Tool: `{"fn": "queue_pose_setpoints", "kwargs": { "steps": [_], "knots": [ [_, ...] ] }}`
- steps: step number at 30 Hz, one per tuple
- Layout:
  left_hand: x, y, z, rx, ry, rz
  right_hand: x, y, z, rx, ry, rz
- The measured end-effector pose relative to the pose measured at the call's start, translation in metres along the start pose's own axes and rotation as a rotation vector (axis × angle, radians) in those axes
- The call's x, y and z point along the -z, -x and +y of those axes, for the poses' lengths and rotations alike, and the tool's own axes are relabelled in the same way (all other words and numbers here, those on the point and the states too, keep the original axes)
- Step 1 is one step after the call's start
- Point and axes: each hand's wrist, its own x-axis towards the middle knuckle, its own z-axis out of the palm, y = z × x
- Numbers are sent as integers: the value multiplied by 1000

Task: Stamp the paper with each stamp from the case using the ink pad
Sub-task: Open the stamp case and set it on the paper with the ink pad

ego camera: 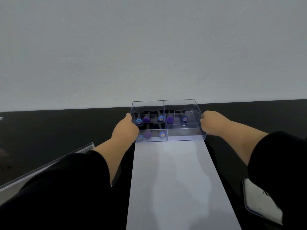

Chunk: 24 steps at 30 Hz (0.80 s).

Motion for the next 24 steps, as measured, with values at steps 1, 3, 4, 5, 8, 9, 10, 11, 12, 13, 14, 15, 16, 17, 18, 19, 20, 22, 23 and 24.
{"fn": "queue_pose_setpoints", "kwargs": {
  "steps": [1, 3, 4, 5, 8, 9, 10, 11, 12, 13, 14, 15, 16, 17, 18, 19, 20, 22, 23, 24],
  "knots": [
    [-1, 0, -2, 2, 30, -2, -1, -1, 1, -4, 13, -7],
    [0, 0, -1, -5, 76, 6, -4, -3, 2, -14, 28, -3],
    [2, 1, -1, -5, 109, 7, -5, -2, 4, -8, 9, 16],
    [4, 1, -1, -9, 141, -5, -5, 0, 5, -2, -28, 37],
    [8, 4, 1, -38, 170, -25, -3, 7, 6, 5, -103, 76],
    [9, 5, 2, -43, 159, -39, -2, 9, 6, 7, -109, 76],
    [11, 8, 3, -42, 135, -63, 0, 13, 5, 11, -109, 77],
    [13, 11, 4, -43, 93, -88, 3, 17, 5, 18, -112, 72],
    [15, 17, 7, -47, 46, -110, 6, 23, 4, 32, -119, 67],
    [16, 22, 10, -65, -3, -119, 10, 29, 3, 46, -122, 58],
    [18, 28, 12, -85, -45, -129, 14, 35, 3, 61, -125, 56],
    [19, 34, 15, -110, -82, -139, 18, 42, 3, 76, -126, 61],
    [21, 41, 18, -137, -109, -150, 22, 48, 3, 95, -129, 65],
    [22, 49, 22, -169, -130, -162, 26, 55, 5, 115, -134, 60],
    [24, 57, 25, -206, -148, -178, 30, 63, 7, 139, -134, 41],
    [25, 65, 29, -246, -165, -193, 34, 70, 8, 160, -121, 10],
    [25, 74, 33, -285, -172, -212, 39, 79, 10, 174, -96, -30],
    [26, 92, 41, -352, -160, -269, 48, 96, 14, 192, -23, -112],
    [26, 102, 45, -381, -153, -303, 53, 107, 17, 198, 10, -150],
    [25, 111, 48, -408, -152, -332, 57, 116, 19, 201, 32, -183]
  ]
}}
